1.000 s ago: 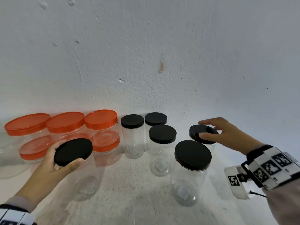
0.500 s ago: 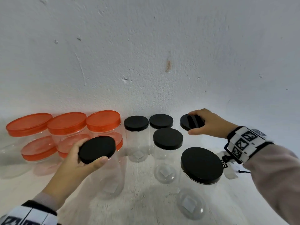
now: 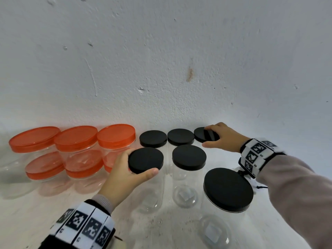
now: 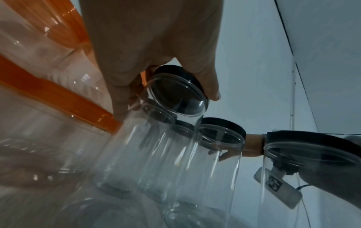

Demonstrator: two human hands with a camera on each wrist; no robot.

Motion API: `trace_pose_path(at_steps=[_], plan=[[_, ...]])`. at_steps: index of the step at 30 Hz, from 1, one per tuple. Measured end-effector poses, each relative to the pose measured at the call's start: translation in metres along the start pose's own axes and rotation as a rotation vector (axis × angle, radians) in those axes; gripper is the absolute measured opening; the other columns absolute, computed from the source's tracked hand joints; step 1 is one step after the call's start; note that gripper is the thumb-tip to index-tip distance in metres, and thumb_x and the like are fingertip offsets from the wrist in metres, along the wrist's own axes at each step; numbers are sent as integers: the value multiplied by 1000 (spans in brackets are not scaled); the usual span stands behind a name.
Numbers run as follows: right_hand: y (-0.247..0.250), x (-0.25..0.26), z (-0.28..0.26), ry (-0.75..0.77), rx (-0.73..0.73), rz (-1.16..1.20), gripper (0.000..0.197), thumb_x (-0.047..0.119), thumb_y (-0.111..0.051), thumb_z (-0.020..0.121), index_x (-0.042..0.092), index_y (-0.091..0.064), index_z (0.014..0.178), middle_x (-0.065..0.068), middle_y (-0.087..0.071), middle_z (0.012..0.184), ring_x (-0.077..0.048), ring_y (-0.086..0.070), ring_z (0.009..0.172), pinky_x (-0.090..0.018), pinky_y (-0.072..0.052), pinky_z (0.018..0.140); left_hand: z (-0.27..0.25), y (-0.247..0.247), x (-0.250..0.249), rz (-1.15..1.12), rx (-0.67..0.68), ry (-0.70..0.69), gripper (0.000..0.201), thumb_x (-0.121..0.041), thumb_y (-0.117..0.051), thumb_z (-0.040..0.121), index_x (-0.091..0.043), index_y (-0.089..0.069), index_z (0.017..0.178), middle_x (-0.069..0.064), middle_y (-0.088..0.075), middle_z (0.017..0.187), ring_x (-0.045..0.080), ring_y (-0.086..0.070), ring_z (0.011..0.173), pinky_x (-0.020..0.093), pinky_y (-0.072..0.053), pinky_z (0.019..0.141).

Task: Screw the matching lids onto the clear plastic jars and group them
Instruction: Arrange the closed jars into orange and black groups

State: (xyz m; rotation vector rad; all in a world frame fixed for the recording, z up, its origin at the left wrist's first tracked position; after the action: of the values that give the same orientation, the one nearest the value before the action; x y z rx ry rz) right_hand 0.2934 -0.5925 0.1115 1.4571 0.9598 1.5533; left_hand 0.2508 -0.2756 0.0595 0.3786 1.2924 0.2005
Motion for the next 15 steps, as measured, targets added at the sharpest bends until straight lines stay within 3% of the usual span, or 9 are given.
trace_pose_path(at_steps=[5, 8, 10, 13, 15], plan=[[12, 9, -17, -6, -2, -52, 75, 53, -64, 83, 27, -32, 145, -1, -25, 144, -22, -35, 129, -39, -34, 108, 10, -8, -1, -21, 3, -20, 73, -57, -78, 51, -40, -42, 112, -14, -53, 117, -2, -53, 102, 13, -42, 73], [29, 25, -47, 54, -20, 27, 70, 69, -57, 74, 33, -46, 134, 10, -42, 131, -10, -47, 118, -24, -39, 92, 13, -12, 1, -17, -1, -25, 79, -58, -79, 51, -36, -43, 118, -12, -53, 120, 2, -52, 106, 16, -42, 80], [36, 36, -73, 104, 55, 90, 70, 79, -52, 62, 42, -53, 122, 22, -49, 121, 2, -52, 109, -14, -38, 82, 15, -13, 1, -18, 2, -26, 78, -58, -78, 51, -37, -42, 118, -13, -52, 120, 0, -51, 106, 15, -41, 78], [31, 45, -113, 141, 256, 72, 74, 88, -55, 53, 59, -44, 120, 38, -40, 120, 14, -47, 110, -16, -43, 87, 15, -14, 0, -18, 18, -38, 70, -59, -77, 50, -43, -43, 109, -14, -53, 116, -2, -52, 102, 13, -41, 73], [19, 46, -132, 157, 317, 15, 83, 87, -61, 50, 61, -33, 124, 42, -31, 120, 14, -42, 113, -18, -43, 92, 15, -15, -3, -19, 18, -62, 62, -60, -76, 49, -45, -44, 100, -17, -54, 110, -8, -54, 96, 9, -44, 67]])
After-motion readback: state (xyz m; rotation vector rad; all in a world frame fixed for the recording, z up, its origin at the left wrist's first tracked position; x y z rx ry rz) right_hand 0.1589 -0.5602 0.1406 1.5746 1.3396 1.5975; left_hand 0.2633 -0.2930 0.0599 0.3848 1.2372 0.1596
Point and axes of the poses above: each hand's wrist, its own z-axis towards the middle knuckle, its own y-axis out of the back of the hand, x = y × z, the point moved 1 cm from there along z, towards the middle knuckle
